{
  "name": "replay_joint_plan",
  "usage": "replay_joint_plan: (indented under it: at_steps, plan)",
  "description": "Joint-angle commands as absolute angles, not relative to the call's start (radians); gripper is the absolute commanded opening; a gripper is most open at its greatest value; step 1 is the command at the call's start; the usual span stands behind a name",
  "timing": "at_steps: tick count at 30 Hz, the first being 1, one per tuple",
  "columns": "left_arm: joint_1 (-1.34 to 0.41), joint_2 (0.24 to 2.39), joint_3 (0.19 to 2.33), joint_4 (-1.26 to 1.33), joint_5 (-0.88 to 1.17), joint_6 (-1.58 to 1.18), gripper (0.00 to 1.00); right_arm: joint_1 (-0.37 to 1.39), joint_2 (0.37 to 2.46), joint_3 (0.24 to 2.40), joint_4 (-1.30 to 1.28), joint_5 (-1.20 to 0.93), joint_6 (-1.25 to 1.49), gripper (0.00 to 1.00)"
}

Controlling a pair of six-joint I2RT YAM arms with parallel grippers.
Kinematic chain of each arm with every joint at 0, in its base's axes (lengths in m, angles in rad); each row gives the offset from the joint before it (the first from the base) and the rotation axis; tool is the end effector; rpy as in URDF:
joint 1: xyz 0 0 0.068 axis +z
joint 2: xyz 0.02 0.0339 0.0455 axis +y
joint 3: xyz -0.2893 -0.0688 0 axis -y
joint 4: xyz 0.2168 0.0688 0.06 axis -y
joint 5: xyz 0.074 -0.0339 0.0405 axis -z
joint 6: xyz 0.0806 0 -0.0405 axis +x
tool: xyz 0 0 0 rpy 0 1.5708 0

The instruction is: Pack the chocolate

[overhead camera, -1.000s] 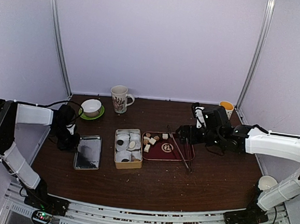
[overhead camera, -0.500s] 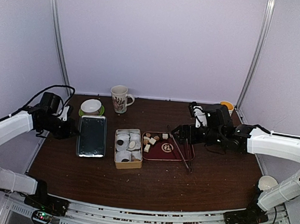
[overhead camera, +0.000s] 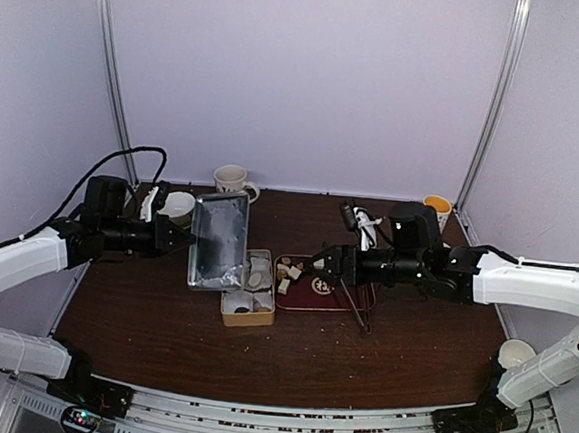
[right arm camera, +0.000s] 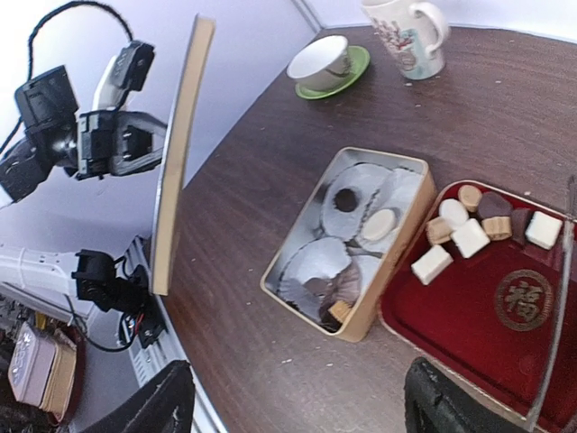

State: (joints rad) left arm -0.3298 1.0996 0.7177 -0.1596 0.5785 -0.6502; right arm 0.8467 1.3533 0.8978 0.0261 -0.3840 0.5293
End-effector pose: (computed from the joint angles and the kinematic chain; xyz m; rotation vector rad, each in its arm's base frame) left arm 0.2066 -0.1173 0.2732 0.0147 2.2464 -1.1712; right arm 0.1853 0.2551 0.2926 -0.6144 2.1139 1.2185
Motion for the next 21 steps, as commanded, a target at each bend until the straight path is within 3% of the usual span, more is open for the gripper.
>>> replay_joint_plan:
  at_steps: [1, 21]
  plan:
    - [-0.406, 1.139, 0.724, 0.054, 0.538, -0.711, 0.00, 0.901, 1.390, 0.920, 0.130, -0.470, 0.583, 0.75]
    - [-0.528, 1.310, 0.803, 0.180, 0.553, -0.735, 0.00, 0.935, 1.570, 0.986, 0.346, -0.452, 0.716, 0.51]
